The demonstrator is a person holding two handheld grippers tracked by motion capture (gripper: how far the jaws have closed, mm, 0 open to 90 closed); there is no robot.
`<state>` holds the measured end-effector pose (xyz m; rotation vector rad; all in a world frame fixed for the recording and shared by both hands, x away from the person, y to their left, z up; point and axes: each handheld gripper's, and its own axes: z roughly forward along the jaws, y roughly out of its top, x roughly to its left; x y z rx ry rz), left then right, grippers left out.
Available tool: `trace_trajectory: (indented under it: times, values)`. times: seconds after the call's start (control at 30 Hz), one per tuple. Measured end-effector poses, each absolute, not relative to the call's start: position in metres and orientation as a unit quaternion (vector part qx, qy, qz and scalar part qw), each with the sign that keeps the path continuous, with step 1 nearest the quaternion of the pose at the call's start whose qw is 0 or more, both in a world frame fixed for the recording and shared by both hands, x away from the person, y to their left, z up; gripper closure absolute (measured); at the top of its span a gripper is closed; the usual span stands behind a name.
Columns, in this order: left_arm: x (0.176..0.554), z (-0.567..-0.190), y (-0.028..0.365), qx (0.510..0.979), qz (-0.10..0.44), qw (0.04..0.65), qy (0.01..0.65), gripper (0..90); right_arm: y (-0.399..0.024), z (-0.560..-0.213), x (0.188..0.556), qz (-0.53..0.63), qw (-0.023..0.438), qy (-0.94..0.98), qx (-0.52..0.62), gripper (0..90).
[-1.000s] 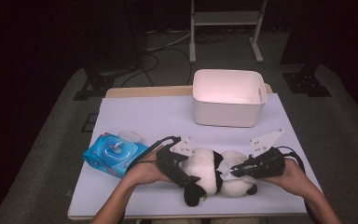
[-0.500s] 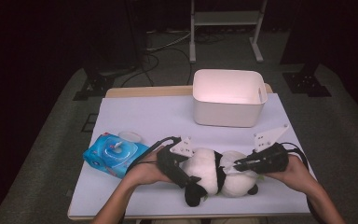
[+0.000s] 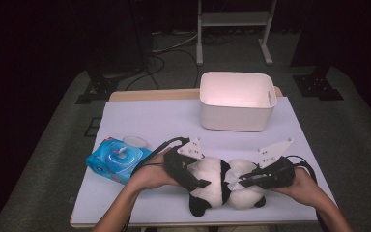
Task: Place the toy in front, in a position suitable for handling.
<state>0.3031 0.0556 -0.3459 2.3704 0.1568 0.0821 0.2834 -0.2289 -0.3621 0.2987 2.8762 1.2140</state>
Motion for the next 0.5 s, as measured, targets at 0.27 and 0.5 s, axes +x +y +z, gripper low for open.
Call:
trace_trajectory:
  times: [0.27,0.5]
  values:
    - [0.300,-0.353,0.056,0.927,0.035,0.368,0.064,18.6,-0.218,-0.353,0.288,0.387,0.015,0.918,0.087,82.8]
    - [0.297,-0.356,0.058,0.925,0.036,0.373,0.065,18.6,-0.204,-0.350,0.297,0.388,0.014,0.918,0.077,82.6]
